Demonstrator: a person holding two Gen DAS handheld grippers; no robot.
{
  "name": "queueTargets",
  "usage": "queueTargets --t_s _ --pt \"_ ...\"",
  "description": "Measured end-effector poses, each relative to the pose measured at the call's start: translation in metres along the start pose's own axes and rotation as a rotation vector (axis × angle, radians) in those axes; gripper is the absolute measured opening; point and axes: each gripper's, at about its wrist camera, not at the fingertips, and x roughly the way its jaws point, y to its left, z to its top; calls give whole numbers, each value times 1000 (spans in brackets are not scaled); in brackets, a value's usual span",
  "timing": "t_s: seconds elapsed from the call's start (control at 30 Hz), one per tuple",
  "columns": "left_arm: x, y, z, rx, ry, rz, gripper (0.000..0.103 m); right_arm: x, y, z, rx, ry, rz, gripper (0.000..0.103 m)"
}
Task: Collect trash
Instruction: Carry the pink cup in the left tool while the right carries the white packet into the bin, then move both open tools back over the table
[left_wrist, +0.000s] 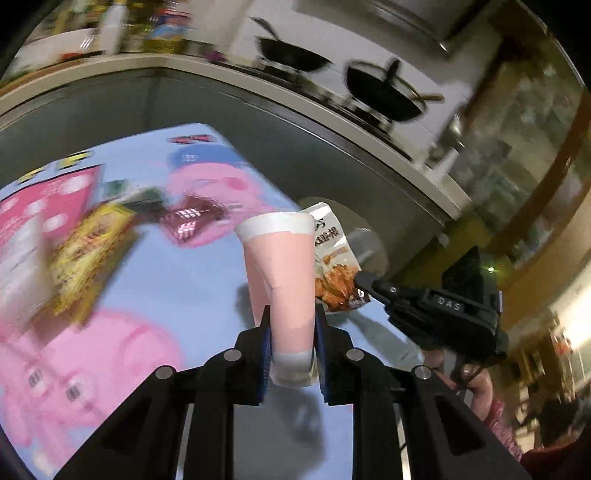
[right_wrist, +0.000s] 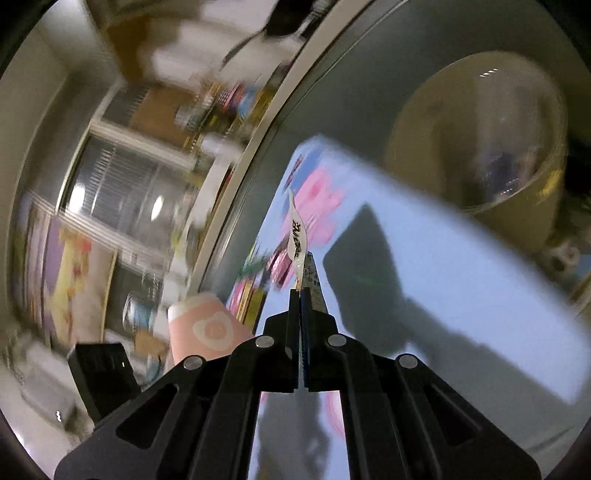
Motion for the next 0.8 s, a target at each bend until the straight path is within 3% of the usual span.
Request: queueTargets --t_s 0.13,0.3,0.47,0.57,0.6,0.67,0.8 --pt "52 -28 34 35 55 -66 21 -32 -40 35 134 -141 -24 1" --pt "122 -56 78 49 101 -105 22 -50 -67 67 180 -232 -64 1" --pt "172 -65 102 52 112 -75 28 -50 -71 89 126 -248 -138 1" --pt "198 -63 106 37 155 -19 43 -43 -70 97 85 -243 -179 5" --pt "202 -62 106 34 164 0 54 -38 -69 98 72 -234 -189 6" --pt "205 -57 105 17 167 25 55 -34 -68 96 67 -227 -193 25" --pt "176 -51 102 17 106 21 55 -38 -56 87 18 -267 -196 25"
